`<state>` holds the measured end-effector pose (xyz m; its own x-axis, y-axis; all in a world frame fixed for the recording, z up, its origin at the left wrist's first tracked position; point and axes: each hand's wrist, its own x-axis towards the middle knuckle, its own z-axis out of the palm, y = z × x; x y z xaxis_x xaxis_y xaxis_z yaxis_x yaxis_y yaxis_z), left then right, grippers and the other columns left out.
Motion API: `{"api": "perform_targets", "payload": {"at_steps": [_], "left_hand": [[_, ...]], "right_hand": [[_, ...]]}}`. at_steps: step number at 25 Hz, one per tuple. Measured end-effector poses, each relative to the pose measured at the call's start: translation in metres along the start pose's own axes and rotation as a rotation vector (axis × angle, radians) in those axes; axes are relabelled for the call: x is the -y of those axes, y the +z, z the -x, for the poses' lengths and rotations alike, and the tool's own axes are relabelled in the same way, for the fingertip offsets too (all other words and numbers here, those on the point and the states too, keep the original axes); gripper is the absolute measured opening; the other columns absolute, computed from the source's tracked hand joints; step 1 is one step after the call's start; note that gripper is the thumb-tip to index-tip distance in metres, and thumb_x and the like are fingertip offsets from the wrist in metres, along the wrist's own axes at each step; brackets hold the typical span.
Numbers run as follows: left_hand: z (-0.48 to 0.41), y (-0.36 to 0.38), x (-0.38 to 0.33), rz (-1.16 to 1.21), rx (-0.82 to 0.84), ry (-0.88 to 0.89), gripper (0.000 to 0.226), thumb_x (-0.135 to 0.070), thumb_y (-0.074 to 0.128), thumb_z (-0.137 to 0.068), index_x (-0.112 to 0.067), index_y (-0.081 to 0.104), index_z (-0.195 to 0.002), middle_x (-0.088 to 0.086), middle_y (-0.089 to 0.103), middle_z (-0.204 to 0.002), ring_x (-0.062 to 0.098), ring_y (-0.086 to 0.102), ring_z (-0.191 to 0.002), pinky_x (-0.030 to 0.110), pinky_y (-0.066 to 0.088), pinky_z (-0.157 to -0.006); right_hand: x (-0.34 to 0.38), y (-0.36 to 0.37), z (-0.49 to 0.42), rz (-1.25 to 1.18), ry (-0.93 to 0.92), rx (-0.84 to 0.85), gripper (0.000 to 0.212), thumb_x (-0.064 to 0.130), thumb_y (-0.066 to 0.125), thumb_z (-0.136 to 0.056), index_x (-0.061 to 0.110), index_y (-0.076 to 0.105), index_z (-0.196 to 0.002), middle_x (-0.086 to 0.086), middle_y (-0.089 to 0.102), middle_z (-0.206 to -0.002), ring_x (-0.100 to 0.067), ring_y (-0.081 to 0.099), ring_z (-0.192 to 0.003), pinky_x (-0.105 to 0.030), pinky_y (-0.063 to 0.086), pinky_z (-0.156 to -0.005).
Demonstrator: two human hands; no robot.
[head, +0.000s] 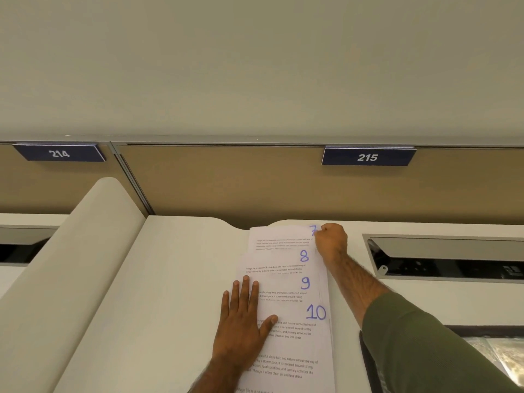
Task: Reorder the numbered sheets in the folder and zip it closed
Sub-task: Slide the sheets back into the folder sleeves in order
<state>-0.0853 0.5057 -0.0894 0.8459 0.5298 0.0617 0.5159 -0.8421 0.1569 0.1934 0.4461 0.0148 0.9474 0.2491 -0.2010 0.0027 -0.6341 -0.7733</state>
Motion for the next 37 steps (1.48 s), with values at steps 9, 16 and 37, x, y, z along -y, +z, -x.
{"api": "perform_targets", "payload": {"at_steps": [9, 16, 37], "left_hand": [[0.002, -0.001, 0.002, -0.036, 0.028, -0.017, 0.084, -0.072, 0.027, -0.099, -0.016, 0.018, -0.161, 0.007, 0.011, -0.169, 0.026, 0.006, -0.155, 0.047, 0.01, -0.118], [0.001, 0.0, 0.003, -0.039, 0.036, -0.023, 0.085, -0.073, 0.027, -0.099, -0.018, 0.012, -0.162, 0.005, 0.007, -0.169, 0.024, 0.002, -0.154, 0.047, 0.007, -0.118], [0.065, -0.126, -0.095, 0.874, 0.076, -0.208, 0.016, -0.04, 0.053, -0.102, -0.035, 0.067, -0.097, -0.012, 0.07, -0.11, 0.011, 0.062, -0.111, 0.018, 0.044, -0.09]], "right_hand": [[-0.019, -0.022, 0.013, -0.121, -0.005, -0.01, 0.038, 0.01, 0.062, -0.095, 0.013, 0.04, -0.063, 0.0, 0.051, -0.061, -0.016, 0.047, -0.054, -0.023, 0.034, -0.05], [-0.054, -0.033, 0.049, -0.219, 0.225, 0.311, 0.006, 0.007, 0.066, -0.093, 0.002, 0.067, -0.091, -0.015, 0.075, -0.091, -0.034, 0.074, -0.082, -0.045, 0.063, -0.071], [-0.063, -0.272, 0.196, -0.022, -0.109, -0.327, 0.019, 0.013, 0.061, -0.098, 0.012, 0.065, -0.08, -0.003, 0.068, -0.076, -0.02, 0.067, -0.067, -0.033, 0.055, -0.059]]}}
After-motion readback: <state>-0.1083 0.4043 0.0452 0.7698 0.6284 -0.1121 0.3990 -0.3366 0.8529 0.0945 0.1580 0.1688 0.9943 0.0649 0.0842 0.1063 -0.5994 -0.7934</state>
